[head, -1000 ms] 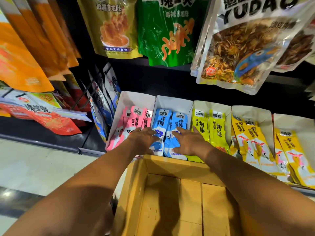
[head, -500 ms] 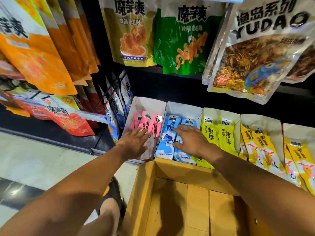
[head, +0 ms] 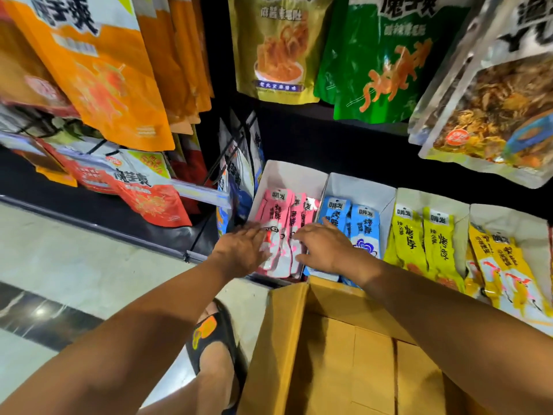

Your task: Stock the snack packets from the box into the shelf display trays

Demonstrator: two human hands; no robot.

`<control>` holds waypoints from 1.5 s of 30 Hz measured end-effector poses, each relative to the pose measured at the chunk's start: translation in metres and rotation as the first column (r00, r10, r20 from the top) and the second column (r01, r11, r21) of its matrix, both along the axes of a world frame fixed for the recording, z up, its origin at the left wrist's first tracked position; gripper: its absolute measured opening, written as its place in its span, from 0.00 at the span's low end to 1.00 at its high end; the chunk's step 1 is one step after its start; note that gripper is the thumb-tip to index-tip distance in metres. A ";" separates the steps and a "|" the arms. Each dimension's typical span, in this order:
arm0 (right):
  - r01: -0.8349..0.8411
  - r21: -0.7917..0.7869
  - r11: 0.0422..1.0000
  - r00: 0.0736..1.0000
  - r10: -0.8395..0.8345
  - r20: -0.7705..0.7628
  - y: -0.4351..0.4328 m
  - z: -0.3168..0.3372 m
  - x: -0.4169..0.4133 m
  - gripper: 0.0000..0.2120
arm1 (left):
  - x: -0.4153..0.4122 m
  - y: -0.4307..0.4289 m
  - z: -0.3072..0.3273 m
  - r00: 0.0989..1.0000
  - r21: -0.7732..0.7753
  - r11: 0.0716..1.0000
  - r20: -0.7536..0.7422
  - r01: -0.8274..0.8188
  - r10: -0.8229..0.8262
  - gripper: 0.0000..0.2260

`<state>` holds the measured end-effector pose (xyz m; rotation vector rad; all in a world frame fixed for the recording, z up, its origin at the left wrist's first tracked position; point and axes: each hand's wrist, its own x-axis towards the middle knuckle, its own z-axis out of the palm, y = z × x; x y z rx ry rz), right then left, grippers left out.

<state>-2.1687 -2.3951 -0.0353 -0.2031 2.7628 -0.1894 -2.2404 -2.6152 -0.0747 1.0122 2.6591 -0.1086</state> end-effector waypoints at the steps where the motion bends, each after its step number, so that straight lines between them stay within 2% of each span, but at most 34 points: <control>1: -0.010 0.007 1.000 1.000 0.010 0.016 -0.005 -0.004 -0.002 0.29 | -0.001 -0.004 0.000 1.000 -0.008 1.000 -0.001 0.003 -0.003 0.31; 4: 0.023 0.030 0.999 0.999 -0.025 0.041 -0.018 -0.013 -0.008 0.28 | -0.004 -0.008 0.002 0.994 -0.009 0.994 0.005 0.110 -0.110 0.34; 7: 0.170 0.034 0.985 0.985 -0.170 0.010 -0.026 -0.022 -0.012 0.23 | -0.007 -0.001 0.001 0.986 -0.024 0.987 0.048 0.160 -0.159 0.28; 10: 0.357 -0.076 0.931 0.933 -0.360 -0.026 -0.031 -0.032 -0.018 0.17 | -0.007 0.005 -0.004 0.989 -0.119 0.983 0.075 0.139 -0.130 0.29; 14: 0.464 -0.160 0.871 0.875 -0.479 -0.069 -0.038 -0.045 -0.024 0.12 | -0.006 0.009 -0.003 0.992 -0.177 0.978 0.090 0.107 -0.092 0.30; 20: 0.492 -0.160 0.856 0.849 -0.513 -0.129 -0.038 -0.053 -0.029 0.08 | -0.005 0.007 -0.002 0.992 -0.160 0.981 0.076 0.110 -0.099 0.30; 24: 0.505 -0.035 0.863 0.836 -0.498 -0.228 -0.025 -0.040 -0.027 0.04 | -0.005 0.005 0.001 0.994 -0.148 0.985 0.064 0.092 -0.084 0.31; 27: 0.488 0.050 0.871 0.854 -0.466 -0.230 -0.016 -0.030 -0.021 0.03 | -0.004 0.005 0.001 0.994 -0.189 0.977 0.067 0.094 -0.082 0.34; 31: 0.280 0.188 0.941 0.944 -0.235 -0.230 -0.012 -0.026 -0.016 0.12 | -0.005 0.008 -0.002 0.992 -0.161 0.982 0.094 0.097 -0.082 0.31; 34: 0.114 0.169 0.979 0.982 -0.086 -0.166 -0.012 -0.023 -0.015 0.22 | -0.007 0.007 -0.009 0.992 -0.153 0.983 0.097 0.100 -0.086 0.30; 38: 0.017 0.247 0.969 0.997 -0.035 0.069 -0.019 -0.022 -0.015 0.38 | -0.008 0.004 -0.019 0.993 -0.185 0.978 0.088 0.094 -0.079 0.32; 41: 0.008 0.318 0.948 0.996 -0.037 0.086 -0.024 -0.026 -0.018 0.41 | -0.008 0.003 -0.022 0.994 -0.182 0.979 0.069 0.094 -0.082 0.31; 45: 0.079 0.295 0.952 0.992 -0.104 0.070 -0.031 -0.031 -0.023 0.42 | -0.008 0.004 -0.025 0.994 -0.168 0.981 0.070 0.095 -0.084 0.31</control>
